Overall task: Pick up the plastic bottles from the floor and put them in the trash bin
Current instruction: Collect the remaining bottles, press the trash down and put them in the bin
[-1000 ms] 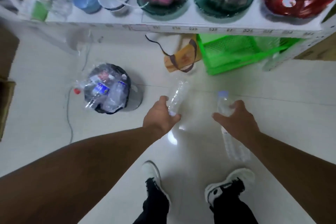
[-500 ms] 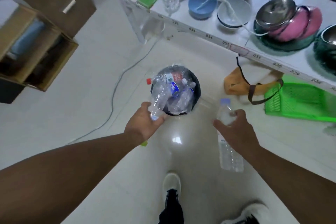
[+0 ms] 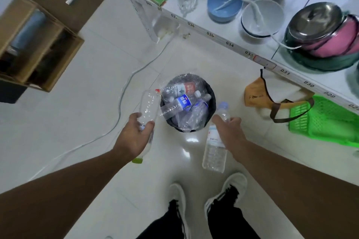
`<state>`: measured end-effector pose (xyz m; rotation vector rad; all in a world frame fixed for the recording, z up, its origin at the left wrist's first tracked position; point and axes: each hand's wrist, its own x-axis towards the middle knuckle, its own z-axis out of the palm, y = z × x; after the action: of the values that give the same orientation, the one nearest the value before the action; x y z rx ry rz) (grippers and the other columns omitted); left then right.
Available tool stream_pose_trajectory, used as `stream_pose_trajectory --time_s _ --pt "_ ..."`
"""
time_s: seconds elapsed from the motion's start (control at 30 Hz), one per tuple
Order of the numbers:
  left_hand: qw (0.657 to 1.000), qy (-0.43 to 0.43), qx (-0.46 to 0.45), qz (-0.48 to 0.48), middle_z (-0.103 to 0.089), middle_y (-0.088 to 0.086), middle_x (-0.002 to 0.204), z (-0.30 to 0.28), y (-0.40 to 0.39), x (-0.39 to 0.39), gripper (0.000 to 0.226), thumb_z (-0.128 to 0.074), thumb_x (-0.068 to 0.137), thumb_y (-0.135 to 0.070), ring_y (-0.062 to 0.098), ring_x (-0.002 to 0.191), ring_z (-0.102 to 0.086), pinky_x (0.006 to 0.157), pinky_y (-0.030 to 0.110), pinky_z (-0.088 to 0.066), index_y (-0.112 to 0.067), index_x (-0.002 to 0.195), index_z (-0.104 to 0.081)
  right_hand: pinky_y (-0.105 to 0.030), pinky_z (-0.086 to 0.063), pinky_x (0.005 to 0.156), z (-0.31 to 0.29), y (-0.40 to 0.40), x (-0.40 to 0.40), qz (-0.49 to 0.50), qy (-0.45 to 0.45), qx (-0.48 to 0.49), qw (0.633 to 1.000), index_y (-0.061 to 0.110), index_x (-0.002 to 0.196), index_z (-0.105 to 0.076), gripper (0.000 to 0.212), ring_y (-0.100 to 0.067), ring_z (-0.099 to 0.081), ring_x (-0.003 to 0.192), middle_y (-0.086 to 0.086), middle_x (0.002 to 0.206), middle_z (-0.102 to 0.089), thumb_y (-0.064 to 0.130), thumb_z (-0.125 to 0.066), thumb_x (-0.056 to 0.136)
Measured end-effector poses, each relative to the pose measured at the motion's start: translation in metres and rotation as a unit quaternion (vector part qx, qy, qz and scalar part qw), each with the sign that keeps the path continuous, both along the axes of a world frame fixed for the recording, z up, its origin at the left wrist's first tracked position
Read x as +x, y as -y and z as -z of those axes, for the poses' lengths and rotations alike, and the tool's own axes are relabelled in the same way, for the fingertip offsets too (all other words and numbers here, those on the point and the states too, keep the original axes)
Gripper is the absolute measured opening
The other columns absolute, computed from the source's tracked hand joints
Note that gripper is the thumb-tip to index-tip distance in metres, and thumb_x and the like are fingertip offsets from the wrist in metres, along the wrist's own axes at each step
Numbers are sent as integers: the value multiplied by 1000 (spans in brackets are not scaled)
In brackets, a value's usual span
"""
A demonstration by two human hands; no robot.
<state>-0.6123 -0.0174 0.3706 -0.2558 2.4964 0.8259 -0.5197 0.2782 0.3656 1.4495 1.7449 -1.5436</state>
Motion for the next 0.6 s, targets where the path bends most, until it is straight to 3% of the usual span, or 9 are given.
stream_pose_trajectory --time_s 0.1,0.2,0.3,0.37,0.47,0.6 --pt "1000 -1 3 5 -65 -16 104 0 -24 -18 73 -56 80 -72 20 103 -67 89 35 -43 -37 143 -48 -43 -57 86 -5 -13 -15 -8 4 2 1000 10 132 -44 67 -29 -68 100 -6 107 -64 50 -74 89" --pt "996 -15 -38 75 -67 -8 107 5 -35 -43 72 -62 89 -67 22 103 -68 89 37 -49 -30 148 -45 -52 -59 96 0 -19 -26 7 13 -1 1000 10 132 -47 70 -32 -70 106 -10 116 -66 53 -77 86" --pt "988 -18 -31 150 -62 -19 102 16 -48 -71 75 -58 85 -79 0 87 -66 74 28 -47 -37 145 -43 -57 -59 99 9 -14 -39 23 15 -6 1000 11 128 -50 69 -33 -71 107 -12 118 -67 57 -78 85" --pt "982 -9 -22 187 -63 -18 104 30 -58 -92 64 -61 85 -79 -6 84 -64 65 22 -44 -41 135 -47 -56 -60 97 21 -7 -51 27 20 1 999 9 126 -55 72 -33 -72 106 -13 117 -69 61 -79 82" --pt "969 0 -36 245 -61 -5 122 63 -71 -122 60 -65 87 -75 7 94 -64 72 31 -49 -33 129 -54 -55 -61 95 48 9 -72 69 21 13 997 6 124 -59 73 -34 -73 106 -15 118 -71 63 -78 81" --pt "907 -41 -76 413 -55 -4 128 117 -76 -140 69 -55 88 -84 20 105 -65 80 41 -57 -35 135 -44 -48 -57 94 104 48 -97 69 34 74 994 10 123 -55 72 -34 -69 106 -13 118 -69 71 -67 87"
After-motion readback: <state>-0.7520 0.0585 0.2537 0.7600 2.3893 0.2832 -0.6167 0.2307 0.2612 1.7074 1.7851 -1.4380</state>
